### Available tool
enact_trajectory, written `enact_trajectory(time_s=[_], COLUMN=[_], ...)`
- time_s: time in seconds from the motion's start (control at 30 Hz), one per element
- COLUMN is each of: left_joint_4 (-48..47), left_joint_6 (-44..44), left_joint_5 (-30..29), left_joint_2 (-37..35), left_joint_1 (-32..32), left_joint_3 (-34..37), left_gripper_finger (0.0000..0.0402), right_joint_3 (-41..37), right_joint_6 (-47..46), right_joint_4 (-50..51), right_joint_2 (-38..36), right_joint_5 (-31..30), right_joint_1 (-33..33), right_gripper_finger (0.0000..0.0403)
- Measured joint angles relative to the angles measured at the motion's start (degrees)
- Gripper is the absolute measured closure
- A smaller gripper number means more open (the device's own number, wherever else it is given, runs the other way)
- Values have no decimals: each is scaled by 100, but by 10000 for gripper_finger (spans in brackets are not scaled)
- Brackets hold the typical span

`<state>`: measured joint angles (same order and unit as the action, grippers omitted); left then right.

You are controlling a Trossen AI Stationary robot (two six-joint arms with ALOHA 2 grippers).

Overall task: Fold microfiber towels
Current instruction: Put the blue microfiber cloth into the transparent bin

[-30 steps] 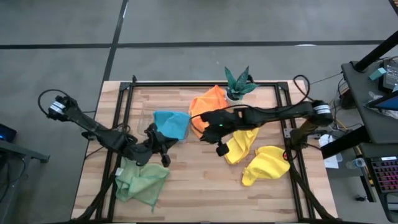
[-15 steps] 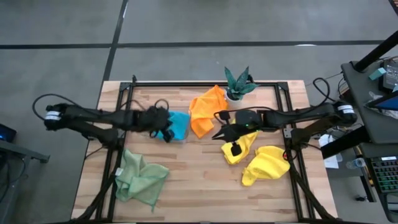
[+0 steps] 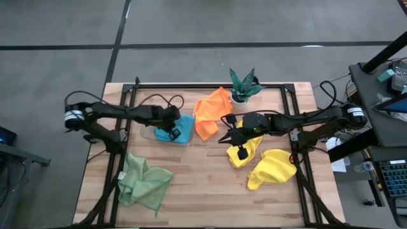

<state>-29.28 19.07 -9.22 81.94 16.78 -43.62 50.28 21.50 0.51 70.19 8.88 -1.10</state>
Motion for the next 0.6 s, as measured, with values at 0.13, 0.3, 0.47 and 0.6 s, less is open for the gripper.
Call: enact_trajectory(time_s=[0.13,0.3,0.47,0.6], left_joint_4=[-134,-790,-839,-982], left_joint_6=[56,231,170,150], left_joint_5=[712,863,545,476], left_joint_2=[250,56,-378,-494], left_joint_1=[0,0,4,11], left_joint_3=[-12,-178,-221,-175], left_gripper_finger=[401,401,401,401], right_joint_3=[-4,-9,-9,-9], right_joint_6=[-5,-7,-7,-71], right_joint_4=[-1,2,-3,-9], right_joint_2=[2,2,4,4], right_joint_5=[0,-2,-7,-9], right_joint_1=[0,0,0,0], right_gripper_finger=[394,394,394,394])
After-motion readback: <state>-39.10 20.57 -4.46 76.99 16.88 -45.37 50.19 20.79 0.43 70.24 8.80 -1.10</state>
